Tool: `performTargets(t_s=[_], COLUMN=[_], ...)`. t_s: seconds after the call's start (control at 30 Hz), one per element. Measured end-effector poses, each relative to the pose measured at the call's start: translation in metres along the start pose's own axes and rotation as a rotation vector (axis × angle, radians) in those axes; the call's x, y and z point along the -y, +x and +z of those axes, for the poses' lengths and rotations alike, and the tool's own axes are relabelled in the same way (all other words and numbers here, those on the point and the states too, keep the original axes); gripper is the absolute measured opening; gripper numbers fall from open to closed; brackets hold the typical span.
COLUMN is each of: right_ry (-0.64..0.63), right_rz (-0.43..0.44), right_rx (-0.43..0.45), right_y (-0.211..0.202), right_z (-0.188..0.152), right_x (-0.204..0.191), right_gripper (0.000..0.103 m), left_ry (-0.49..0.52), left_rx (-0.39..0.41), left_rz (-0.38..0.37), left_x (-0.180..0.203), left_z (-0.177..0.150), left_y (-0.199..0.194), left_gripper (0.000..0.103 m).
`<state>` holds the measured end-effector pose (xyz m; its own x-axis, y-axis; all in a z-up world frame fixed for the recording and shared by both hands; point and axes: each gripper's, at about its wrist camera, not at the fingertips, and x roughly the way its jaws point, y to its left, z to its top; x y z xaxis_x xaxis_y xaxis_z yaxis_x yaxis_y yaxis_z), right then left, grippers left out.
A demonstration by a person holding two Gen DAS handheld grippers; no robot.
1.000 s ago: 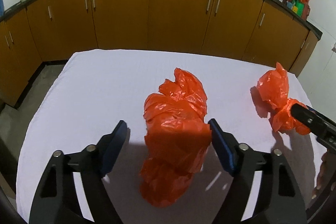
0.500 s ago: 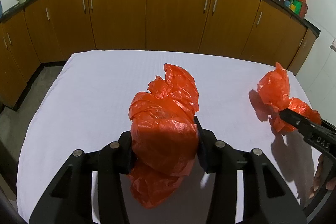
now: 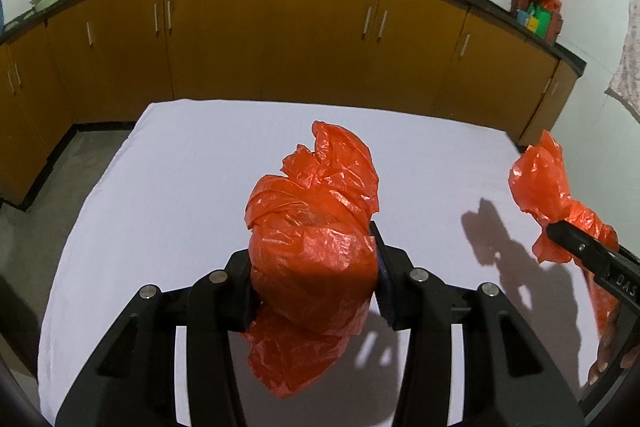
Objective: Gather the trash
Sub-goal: 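Carry both red-orange bags over the orange basket with both tools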
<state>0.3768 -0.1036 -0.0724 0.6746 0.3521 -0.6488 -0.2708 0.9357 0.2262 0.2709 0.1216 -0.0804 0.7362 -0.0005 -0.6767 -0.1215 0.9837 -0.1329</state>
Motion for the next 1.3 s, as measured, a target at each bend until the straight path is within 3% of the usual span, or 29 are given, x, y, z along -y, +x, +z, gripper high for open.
performTargets(t_s=[0.43, 0.7, 1.3], right_ry=[0.011, 0.022, 0.147], right_rz=[-0.004, -0.025, -0.173], right_rx=[0.122, 0.166, 0.218], right_y=[-0.114, -0.159, -0.228], right_z=[-0.025, -0.04, -0.081], right_x=[0.007, 0.025, 0.121], right_gripper=[0.049, 0.049, 0.049], left_ry=[0.045, 0.058, 0.139], left_rx=[0.069, 0.1, 0.11], left_rz=[-0.05, -0.088, -0.185], left_x=[0.036, 0.066, 0.152], left_z=[-0.015, -0.029, -0.049], left_y=[-0.072, -0.105, -0.132], left_gripper=[0.046, 0.046, 0.046])
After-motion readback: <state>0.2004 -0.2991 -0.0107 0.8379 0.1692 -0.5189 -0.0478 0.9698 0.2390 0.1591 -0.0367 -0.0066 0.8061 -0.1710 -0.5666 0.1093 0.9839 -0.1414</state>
